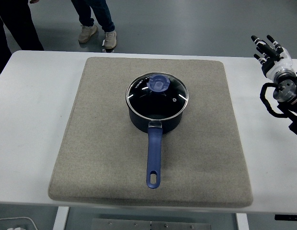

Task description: Lift the pot lid and place it to the right of the pot.

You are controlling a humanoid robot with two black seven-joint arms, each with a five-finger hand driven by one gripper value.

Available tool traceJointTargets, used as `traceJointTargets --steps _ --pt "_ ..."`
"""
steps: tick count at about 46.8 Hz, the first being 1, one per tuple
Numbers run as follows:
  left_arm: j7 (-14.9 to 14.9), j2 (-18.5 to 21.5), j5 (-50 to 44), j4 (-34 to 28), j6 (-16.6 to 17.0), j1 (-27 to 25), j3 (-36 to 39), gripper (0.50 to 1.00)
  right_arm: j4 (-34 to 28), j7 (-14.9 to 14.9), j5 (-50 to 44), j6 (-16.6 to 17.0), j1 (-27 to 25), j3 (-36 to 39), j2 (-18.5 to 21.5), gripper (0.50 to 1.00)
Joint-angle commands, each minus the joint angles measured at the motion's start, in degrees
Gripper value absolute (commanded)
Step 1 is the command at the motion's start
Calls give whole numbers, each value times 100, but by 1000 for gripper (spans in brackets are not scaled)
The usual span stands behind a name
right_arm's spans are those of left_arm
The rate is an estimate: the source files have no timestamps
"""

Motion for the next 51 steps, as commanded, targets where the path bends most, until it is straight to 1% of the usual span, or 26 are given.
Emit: traceJointTargets --steps 1,41,51 --pt "0 0 0 0 12 0 -12 1000 -5 0 0 1 -1 -2 2 905" --pt "0 0 0 0 12 0 -12 1000 -67 -9 0 -8 105 -2 -33 905" --pt "0 0 0 0 12 0 -12 1000 -128 9 -9 -17 157 -2 -147 905"
